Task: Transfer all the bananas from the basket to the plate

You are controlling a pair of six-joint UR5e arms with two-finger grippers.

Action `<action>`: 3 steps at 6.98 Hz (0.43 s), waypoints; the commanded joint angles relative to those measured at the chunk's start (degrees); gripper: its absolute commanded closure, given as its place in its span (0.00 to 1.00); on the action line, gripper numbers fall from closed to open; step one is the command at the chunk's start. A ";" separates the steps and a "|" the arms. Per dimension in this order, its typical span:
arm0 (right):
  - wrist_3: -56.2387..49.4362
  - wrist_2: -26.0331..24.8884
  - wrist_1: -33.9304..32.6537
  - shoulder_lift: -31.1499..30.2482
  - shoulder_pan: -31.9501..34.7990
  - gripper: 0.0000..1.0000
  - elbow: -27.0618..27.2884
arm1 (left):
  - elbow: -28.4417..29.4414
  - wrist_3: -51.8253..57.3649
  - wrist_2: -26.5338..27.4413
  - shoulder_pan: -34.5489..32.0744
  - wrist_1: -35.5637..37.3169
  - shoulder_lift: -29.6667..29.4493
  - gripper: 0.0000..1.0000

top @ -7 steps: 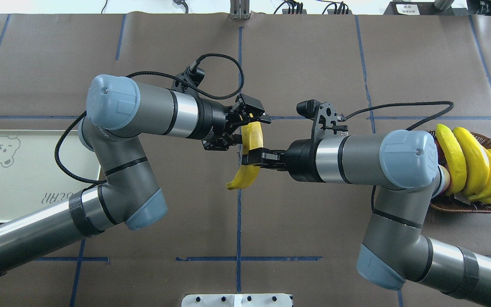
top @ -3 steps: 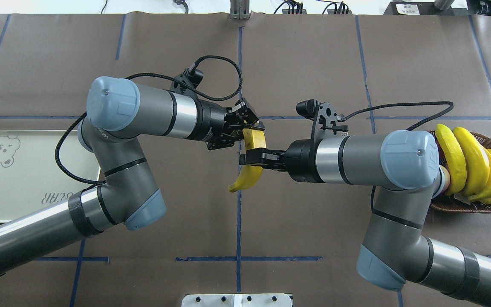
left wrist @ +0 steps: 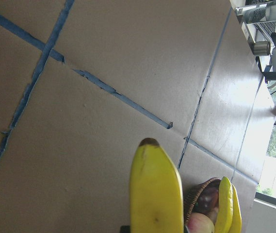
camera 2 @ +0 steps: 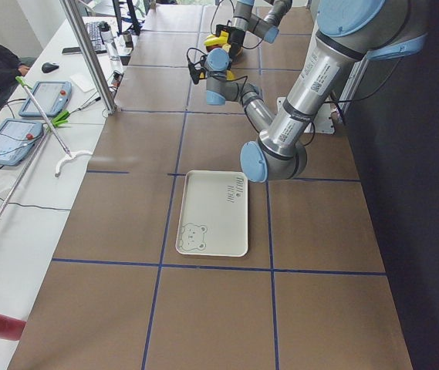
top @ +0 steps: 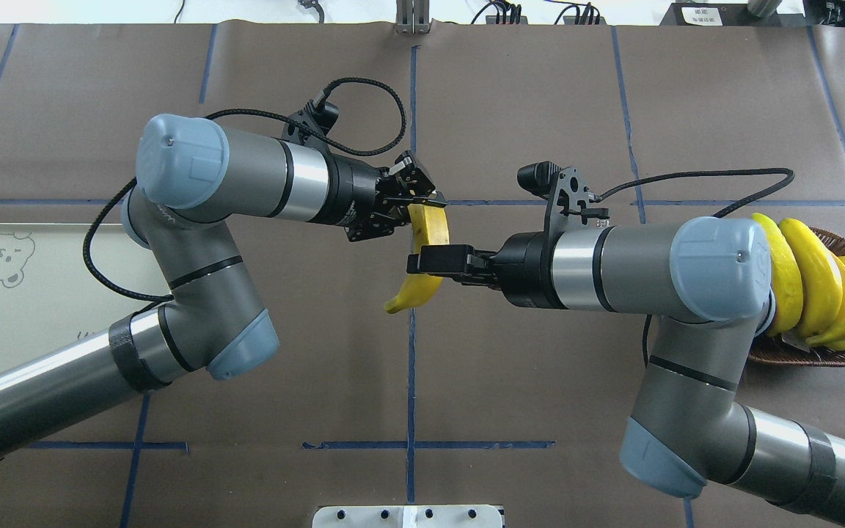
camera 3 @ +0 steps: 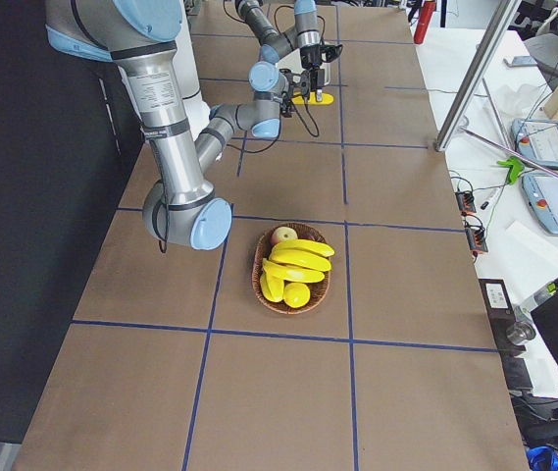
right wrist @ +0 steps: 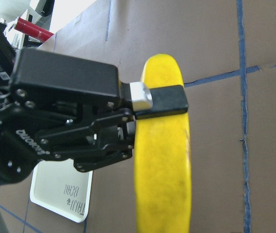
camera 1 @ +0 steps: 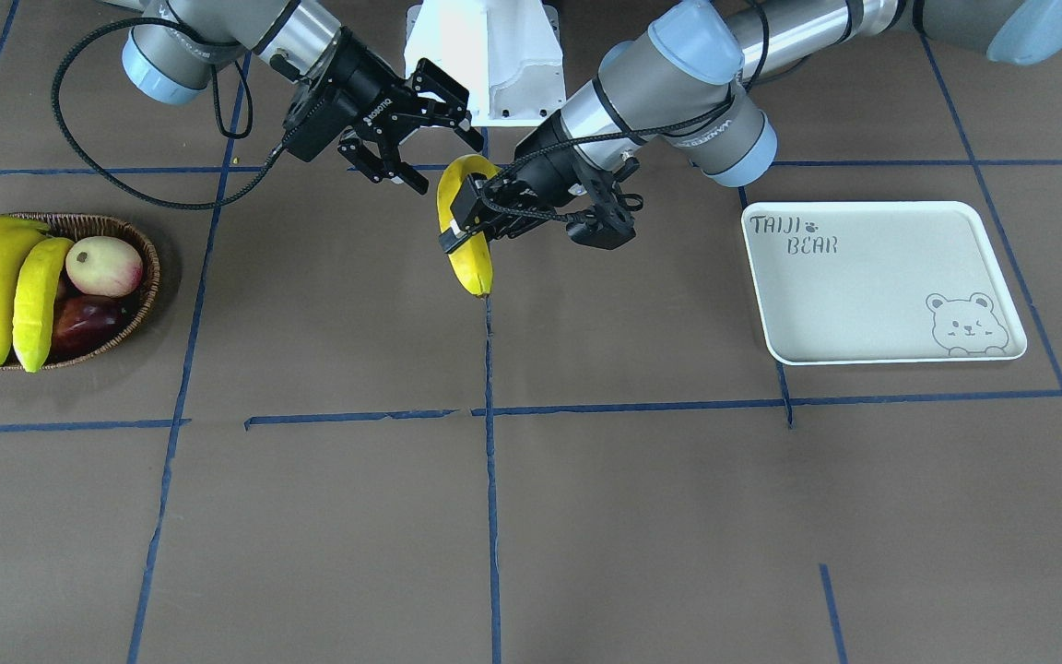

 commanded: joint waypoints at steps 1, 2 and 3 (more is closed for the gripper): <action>0.05 0.87 -0.68 -2.11 2.16 0.00 3.07 | -0.44 2.59 -1.59 -4.68 3.05 6.07 1.00; -0.03 2.61 -0.76 -4.12 3.31 0.00 4.04 | -0.96 9.06 -6.47 -9.05 4.98 10.55 1.00; 0.05 5.15 -0.77 -6.14 5.06 0.00 4.40 | -1.23 13.38 -10.78 -14.32 6.13 14.08 1.00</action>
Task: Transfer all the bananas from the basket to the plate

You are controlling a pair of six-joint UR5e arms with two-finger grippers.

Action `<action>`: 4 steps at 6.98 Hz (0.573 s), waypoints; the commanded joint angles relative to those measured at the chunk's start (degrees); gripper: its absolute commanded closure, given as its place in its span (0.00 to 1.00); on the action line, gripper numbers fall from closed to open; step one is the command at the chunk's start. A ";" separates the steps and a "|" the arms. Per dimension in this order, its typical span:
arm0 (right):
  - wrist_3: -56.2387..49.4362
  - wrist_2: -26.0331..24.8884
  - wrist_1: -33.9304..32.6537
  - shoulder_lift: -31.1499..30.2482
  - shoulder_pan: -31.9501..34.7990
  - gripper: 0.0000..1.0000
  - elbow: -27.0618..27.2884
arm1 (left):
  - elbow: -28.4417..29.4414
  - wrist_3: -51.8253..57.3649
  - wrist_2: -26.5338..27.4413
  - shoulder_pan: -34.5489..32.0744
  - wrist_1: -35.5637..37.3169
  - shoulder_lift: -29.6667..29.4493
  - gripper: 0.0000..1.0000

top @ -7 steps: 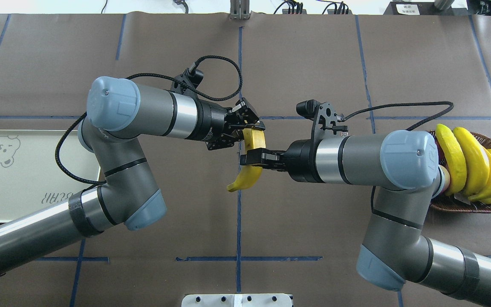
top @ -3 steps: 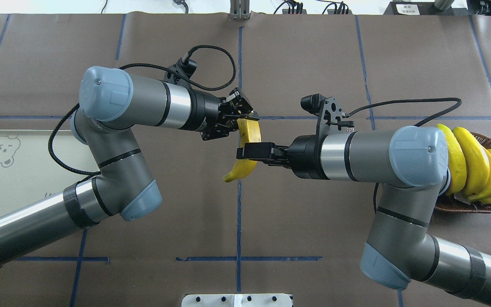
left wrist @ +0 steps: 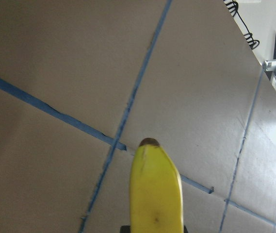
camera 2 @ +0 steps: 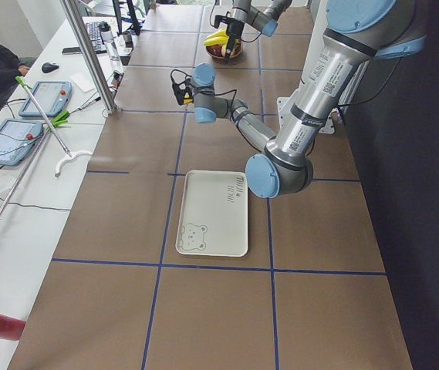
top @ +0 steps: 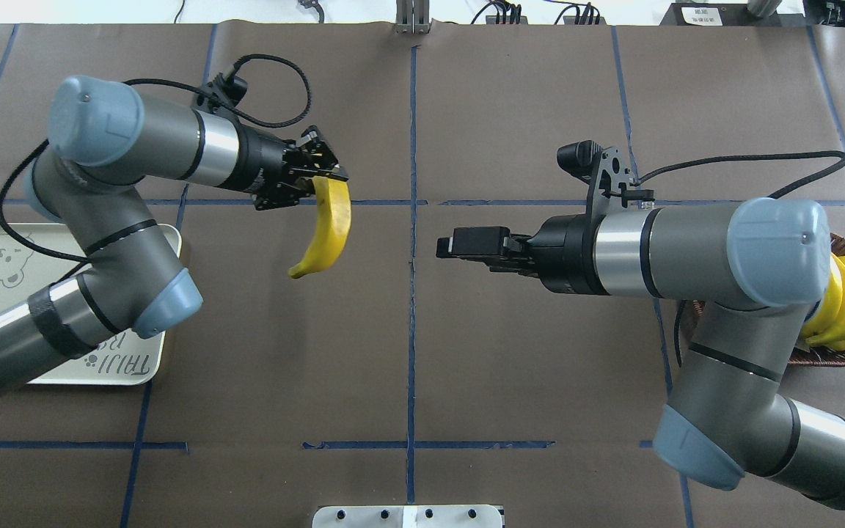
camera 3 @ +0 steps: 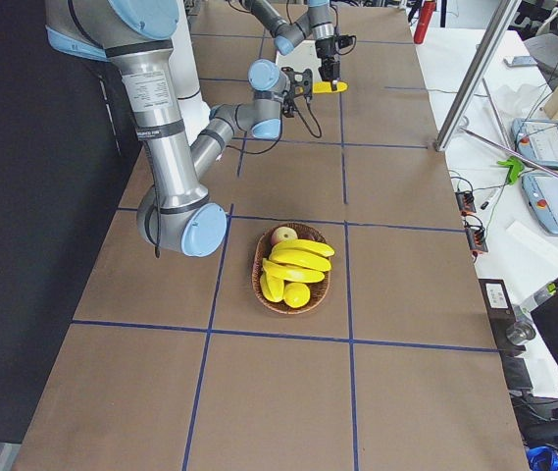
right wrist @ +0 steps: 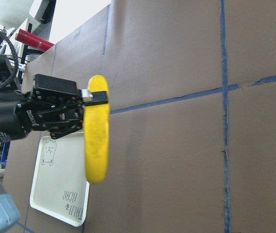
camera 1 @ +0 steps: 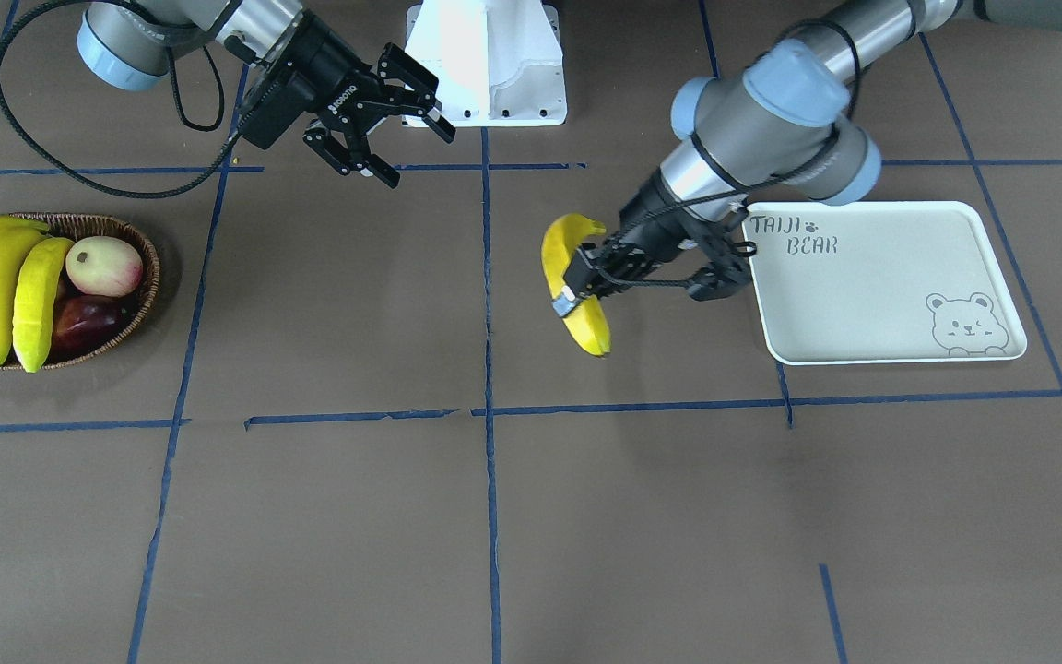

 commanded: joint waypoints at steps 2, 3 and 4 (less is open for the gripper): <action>-0.05 3.23 -0.16 -5.65 4.92 0.00 0.59 | -6.07 18.54 -5.52 -10.72 1.58 21.05 1.00; -0.14 3.23 -0.16 -7.50 5.55 0.00 0.59 | -6.10 26.09 -5.35 -13.78 1.58 27.31 1.00; -0.23 3.23 -0.24 -8.56 6.16 0.00 0.51 | -5.14 30.60 -4.83 -13.90 1.49 30.76 1.00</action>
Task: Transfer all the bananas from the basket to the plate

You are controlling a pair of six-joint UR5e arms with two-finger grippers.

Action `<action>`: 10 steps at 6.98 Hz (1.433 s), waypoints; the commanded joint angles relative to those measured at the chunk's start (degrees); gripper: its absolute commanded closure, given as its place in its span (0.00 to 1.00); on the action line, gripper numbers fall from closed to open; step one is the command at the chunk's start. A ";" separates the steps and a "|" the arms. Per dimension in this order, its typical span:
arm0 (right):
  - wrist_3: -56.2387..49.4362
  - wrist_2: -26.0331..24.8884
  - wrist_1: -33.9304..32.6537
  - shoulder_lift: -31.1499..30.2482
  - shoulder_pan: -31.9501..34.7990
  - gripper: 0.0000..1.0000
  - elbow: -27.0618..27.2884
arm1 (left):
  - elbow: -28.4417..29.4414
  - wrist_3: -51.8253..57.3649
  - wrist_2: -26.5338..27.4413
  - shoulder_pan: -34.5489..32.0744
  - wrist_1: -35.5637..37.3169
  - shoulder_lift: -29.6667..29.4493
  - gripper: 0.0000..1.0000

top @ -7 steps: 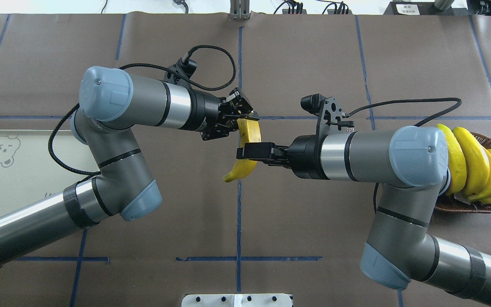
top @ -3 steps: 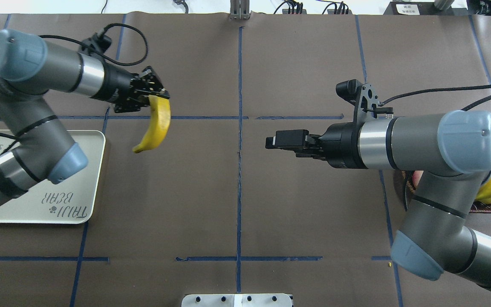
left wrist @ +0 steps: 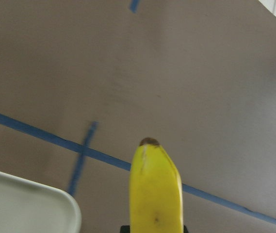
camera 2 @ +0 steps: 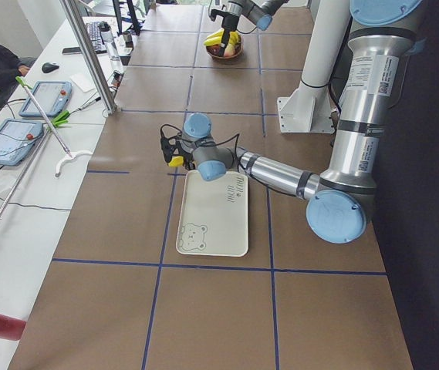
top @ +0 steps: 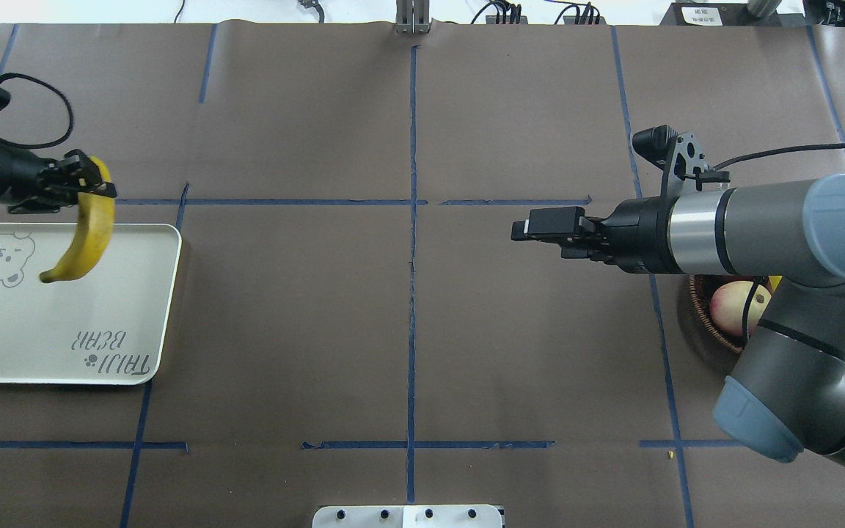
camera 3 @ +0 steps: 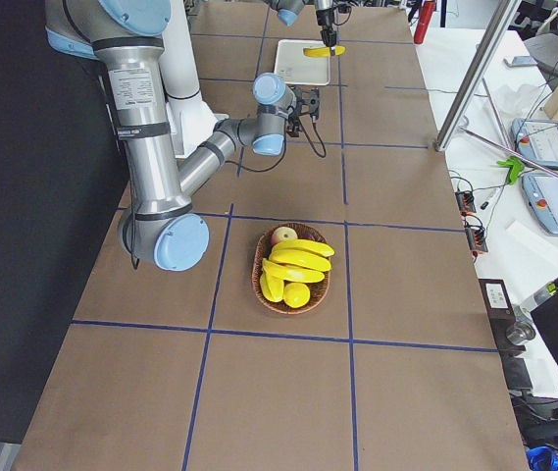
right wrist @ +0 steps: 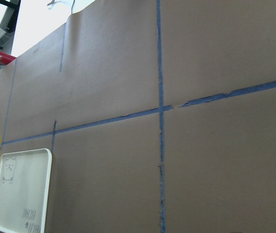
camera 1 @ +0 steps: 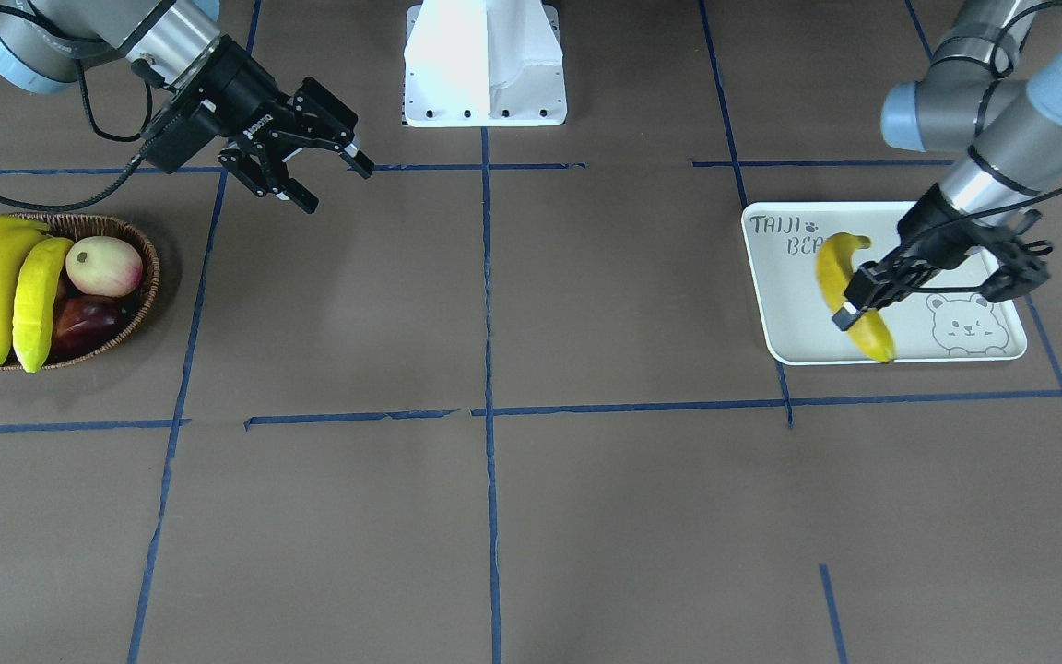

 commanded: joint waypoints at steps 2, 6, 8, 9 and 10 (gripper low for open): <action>-0.35 -0.20 -0.33 -2.22 1.09 0.00 -0.42 | 1.99 7.08 0.53 -1.07 -0.04 9.46 1.00; -0.44 -0.29 -1.04 -2.31 1.18 0.00 -0.42 | 5.86 9.36 6.42 -0.81 -0.39 10.09 0.52; -0.53 0.23 -1.56 -3.10 1.88 0.00 -0.16 | 6.21 13.12 6.42 -0.63 -1.01 10.01 0.00; -0.71 2.58 -4.09 -3.19 4.76 0.00 0.28 | 6.13 13.14 6.33 -0.46 -1.10 9.66 0.00; -6.01 10.09 -8.81 -3.63 11.05 0.00 0.37 | 5.26 13.06 5.90 -0.45 -0.92 8.78 0.00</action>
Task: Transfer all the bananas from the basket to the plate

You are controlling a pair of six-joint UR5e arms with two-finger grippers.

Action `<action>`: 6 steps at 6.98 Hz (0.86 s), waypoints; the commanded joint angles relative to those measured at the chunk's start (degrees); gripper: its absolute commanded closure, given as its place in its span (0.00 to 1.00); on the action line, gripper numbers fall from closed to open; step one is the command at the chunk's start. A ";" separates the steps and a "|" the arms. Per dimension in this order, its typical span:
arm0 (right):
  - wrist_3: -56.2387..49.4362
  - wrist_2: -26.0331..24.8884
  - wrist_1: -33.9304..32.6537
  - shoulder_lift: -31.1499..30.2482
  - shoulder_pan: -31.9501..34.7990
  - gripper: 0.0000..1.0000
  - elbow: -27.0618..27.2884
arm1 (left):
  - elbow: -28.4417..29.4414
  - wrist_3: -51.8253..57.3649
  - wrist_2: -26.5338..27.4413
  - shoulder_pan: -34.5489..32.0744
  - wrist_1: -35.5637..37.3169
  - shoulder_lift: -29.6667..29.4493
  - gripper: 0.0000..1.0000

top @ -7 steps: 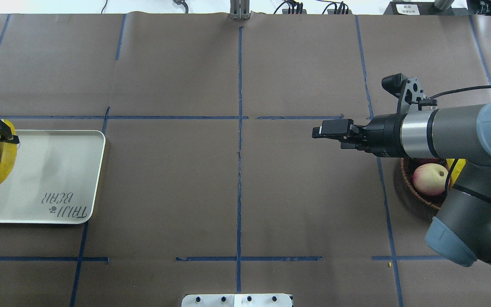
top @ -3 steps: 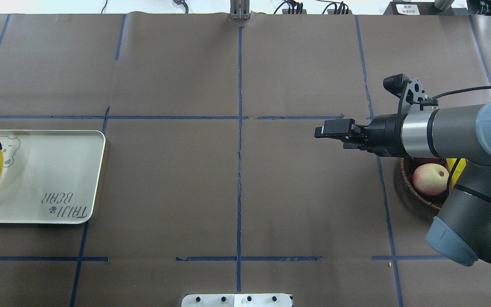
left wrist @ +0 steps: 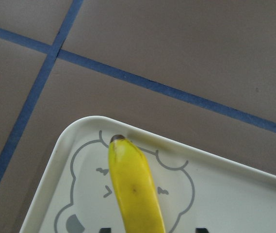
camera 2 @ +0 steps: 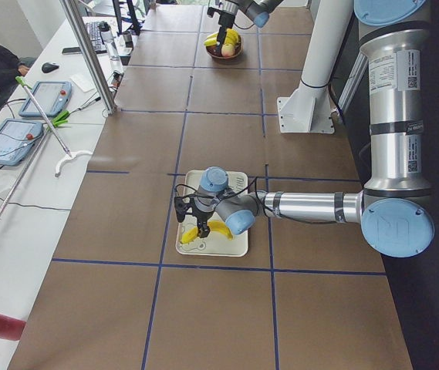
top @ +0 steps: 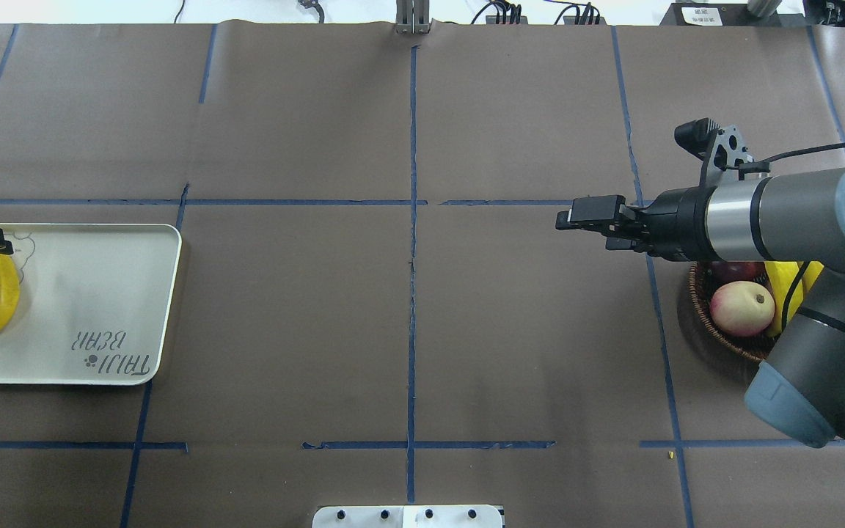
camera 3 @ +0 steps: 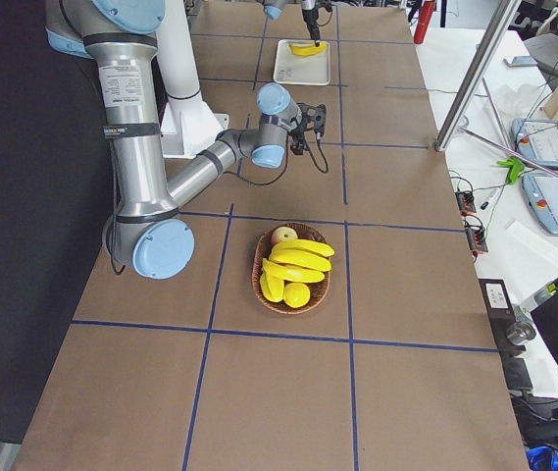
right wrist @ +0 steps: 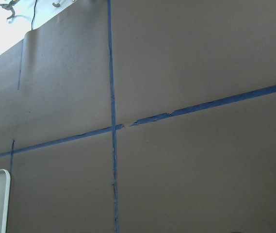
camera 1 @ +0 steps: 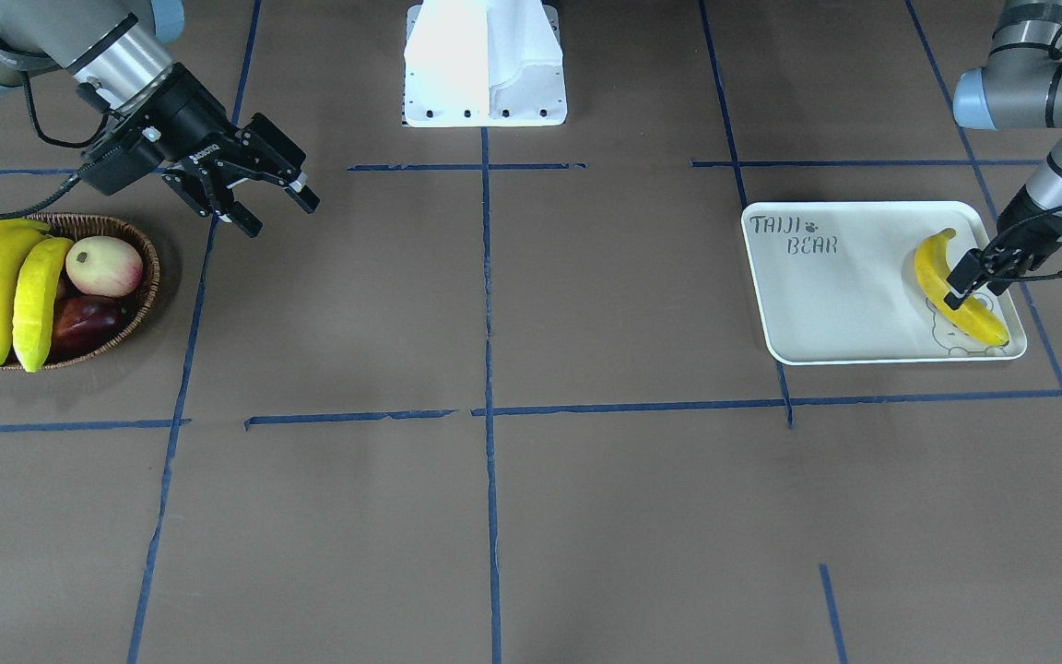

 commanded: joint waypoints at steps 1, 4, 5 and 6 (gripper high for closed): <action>-14.08 10.84 -8.02 -3.46 10.45 0.00 0.31 | -1.67 0.18 -0.53 -0.02 0.58 -2.05 0.00; -39.89 14.31 -8.32 -21.11 19.00 0.00 0.05 | -3.08 0.18 -4.14 -0.29 0.77 -2.68 0.00; -40.80 13.88 -7.10 -24.81 19.02 0.00 -1.70 | -3.09 0.01 -4.05 -0.29 0.77 -2.77 0.00; -40.12 14.31 -6.74 -24.84 18.93 0.02 -2.32 | -3.00 -0.17 -3.96 -0.12 0.77 -2.86 0.00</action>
